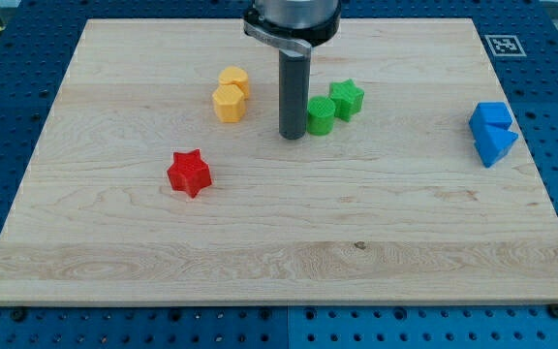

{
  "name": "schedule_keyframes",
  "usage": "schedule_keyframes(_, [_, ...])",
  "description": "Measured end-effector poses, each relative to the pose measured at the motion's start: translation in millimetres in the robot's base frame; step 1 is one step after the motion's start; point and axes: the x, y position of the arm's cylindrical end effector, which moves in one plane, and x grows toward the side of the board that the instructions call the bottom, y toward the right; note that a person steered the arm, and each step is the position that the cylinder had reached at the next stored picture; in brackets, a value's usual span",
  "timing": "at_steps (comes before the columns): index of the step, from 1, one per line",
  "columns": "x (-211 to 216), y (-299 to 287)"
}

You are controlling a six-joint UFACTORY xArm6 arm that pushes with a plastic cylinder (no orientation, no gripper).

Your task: Nudge red star up a bit

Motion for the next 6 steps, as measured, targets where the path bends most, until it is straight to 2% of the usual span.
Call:
schedule_keyframes(2, [2.2,0.0])
schedule_keyframes(6, [93.7,-2.9])
